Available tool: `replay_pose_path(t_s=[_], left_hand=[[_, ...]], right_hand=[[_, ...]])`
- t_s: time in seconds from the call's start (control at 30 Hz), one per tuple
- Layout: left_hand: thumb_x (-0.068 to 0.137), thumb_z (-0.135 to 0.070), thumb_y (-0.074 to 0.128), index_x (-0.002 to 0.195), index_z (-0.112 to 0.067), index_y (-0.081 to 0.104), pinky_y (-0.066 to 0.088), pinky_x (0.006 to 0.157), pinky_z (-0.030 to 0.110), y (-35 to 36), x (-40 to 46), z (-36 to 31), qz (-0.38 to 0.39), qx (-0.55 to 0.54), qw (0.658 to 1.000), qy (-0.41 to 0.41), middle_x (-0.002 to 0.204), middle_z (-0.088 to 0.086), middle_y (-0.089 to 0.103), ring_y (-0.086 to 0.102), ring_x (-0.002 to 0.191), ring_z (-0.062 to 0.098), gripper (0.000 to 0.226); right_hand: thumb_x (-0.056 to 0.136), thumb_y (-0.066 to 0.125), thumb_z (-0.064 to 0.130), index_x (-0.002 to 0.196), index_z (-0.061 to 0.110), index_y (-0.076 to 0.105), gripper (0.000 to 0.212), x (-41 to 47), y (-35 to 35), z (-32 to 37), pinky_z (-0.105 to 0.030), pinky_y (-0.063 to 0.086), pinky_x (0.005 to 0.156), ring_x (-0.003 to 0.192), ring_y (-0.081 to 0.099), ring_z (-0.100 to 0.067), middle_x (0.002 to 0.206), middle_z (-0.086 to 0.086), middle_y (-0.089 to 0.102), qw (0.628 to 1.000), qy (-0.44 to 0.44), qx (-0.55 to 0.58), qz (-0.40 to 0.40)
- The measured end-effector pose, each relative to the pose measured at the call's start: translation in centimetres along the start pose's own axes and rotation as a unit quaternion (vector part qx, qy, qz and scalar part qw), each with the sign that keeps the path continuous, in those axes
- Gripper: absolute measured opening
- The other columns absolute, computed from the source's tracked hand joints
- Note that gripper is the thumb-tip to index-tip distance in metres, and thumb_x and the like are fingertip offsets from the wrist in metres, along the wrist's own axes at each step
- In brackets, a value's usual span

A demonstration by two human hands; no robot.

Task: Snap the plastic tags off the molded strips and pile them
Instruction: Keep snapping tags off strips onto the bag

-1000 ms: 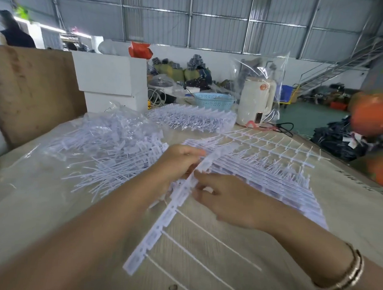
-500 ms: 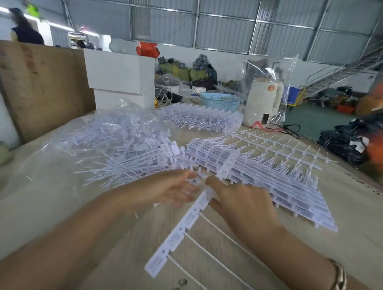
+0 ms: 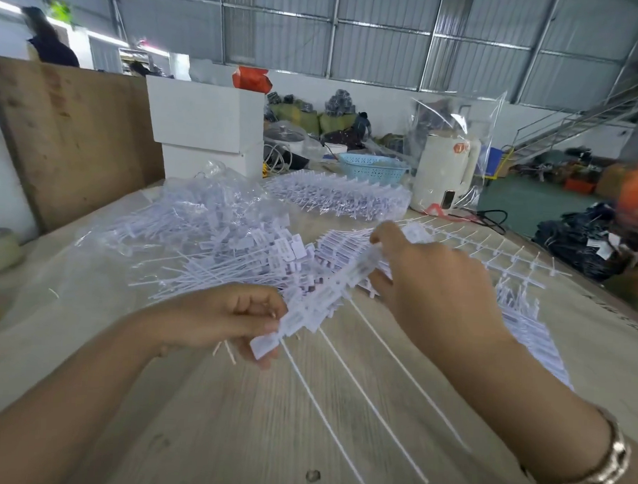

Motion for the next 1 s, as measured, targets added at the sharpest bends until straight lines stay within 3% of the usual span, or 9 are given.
replay_pose_path(t_s=[0.1,0.23,0.33,0.47,0.57,0.7,0.83,0.93,1.0], left_hand=[[0.094,-0.003,0.046,0.096,-0.004,0.057,0.053,0.065,0.022,-0.2,1.0,-0.6,-0.094,-0.026,0.994,0.056,0.073,0.003,0.064,0.066,0.067,0.012,0.01],[0.096,-0.005,0.045,0.091,-0.012,0.057,0.05,0.064,0.02,1.7,1.9,0.6,-0.072,-0.035,0.996,0.03,0.063,-0.008,0.061,0.06,0.062,0.005,0.014],[0.096,-0.004,0.045,0.087,-0.016,0.055,0.047,0.061,0.016,2.1,2.2,1.4,-0.071,0.036,0.997,0.007,0.065,-0.005,0.06,0.059,0.056,0.002,0.018],[0.095,-0.002,0.047,0.09,-0.012,0.057,0.051,0.065,0.02,0.8,2.5,2.7,-0.119,0.042,0.992,-0.011,0.06,-0.008,0.056,0.057,0.054,0.0,0.015],[0.096,-0.006,0.048,0.091,-0.013,0.059,0.048,0.063,0.015,0.1,2.2,2.9,-0.16,-0.005,0.987,0.002,0.062,-0.01,0.055,0.058,0.057,0.0,0.013],[0.096,-0.006,0.048,0.087,-0.015,0.06,0.048,0.064,0.014,0.3,2.1,1.7,-0.177,-0.023,0.982,0.055,0.058,-0.012,0.057,0.057,0.061,0.002,0.017],[0.094,-0.005,0.05,0.09,-0.014,0.064,0.05,0.064,0.016,-0.7,1.8,1.7,-0.227,-0.062,0.97,0.067,0.057,-0.012,0.06,0.059,0.061,0.002,0.017],[0.093,-0.009,0.054,0.091,-0.02,0.067,0.048,0.061,0.016,-1.0,1.8,2.5,-0.228,-0.034,0.972,0.036,0.061,-0.01,0.064,0.06,0.062,0.005,0.017],[0.092,-0.013,0.056,0.094,-0.024,0.068,0.046,0.061,0.015,-0.7,1.9,3.0,-0.212,0.024,0.977,0.021,0.064,-0.012,0.065,0.059,0.06,0.004,0.017]], right_hand=[[0.084,0.061,0.022,0.108,0.024,0.044,0.029,-0.3,-2.2,-0.1,-0.021,0.012,0.041,0.042,0.036,-0.025,0.048,0.005,0.039,0.998,0.029,-0.053,-0.026],[0.057,0.083,0.019,0.095,0.023,0.059,0.045,-0.9,-3.0,0.6,-0.018,0.002,0.045,0.034,0.019,-0.018,0.037,0.005,0.039,0.988,0.035,-0.147,-0.01],[0.046,0.087,0.014,0.076,0.019,0.062,0.039,-2.1,-2.5,2.3,-0.02,0.014,0.049,0.032,0.027,-0.017,0.038,0.006,0.046,0.994,-0.011,-0.109,-0.022],[0.056,0.081,0.013,0.073,0.013,0.055,0.031,-3.2,-1.3,2.7,-0.03,0.028,0.055,0.05,0.048,-0.023,0.06,-0.002,0.054,0.997,-0.028,-0.07,-0.032],[0.064,0.072,0.014,0.079,0.01,0.059,0.02,-2.8,-2.7,3.2,-0.039,0.032,0.078,0.075,0.057,-0.028,0.086,-0.008,0.057,0.993,-0.065,-0.032,-0.096],[0.068,0.064,0.003,0.078,0.013,0.06,0.014,-2.9,-4.8,5.2,-0.036,0.031,0.092,0.065,0.052,-0.025,0.075,-0.005,0.053,0.97,-0.165,-0.006,-0.177],[0.078,0.063,0.003,0.082,0.024,0.072,0.024,-3.0,-6.0,6.0,-0.035,0.029,0.095,0.074,0.048,-0.025,0.079,-0.003,0.054,0.95,-0.215,-0.019,-0.226],[0.071,0.069,0.009,0.081,0.031,0.074,0.025,-2.0,-3.2,4.6,-0.04,0.026,0.092,0.083,0.048,-0.024,0.082,-0.001,0.055,0.968,-0.196,-0.064,-0.142],[0.07,0.076,0.018,0.089,0.039,0.073,0.028,-1.1,0.1,2.2,-0.041,0.023,0.091,0.085,0.053,-0.024,0.083,0.002,0.055,0.988,-0.143,-0.054,-0.017]])
Point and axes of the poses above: each hand's wrist, its own x-axis towards the middle knuckle, its own y-axis out of the palm, z = x × y, the point moved 10 cm from there along x, towards the middle knuckle
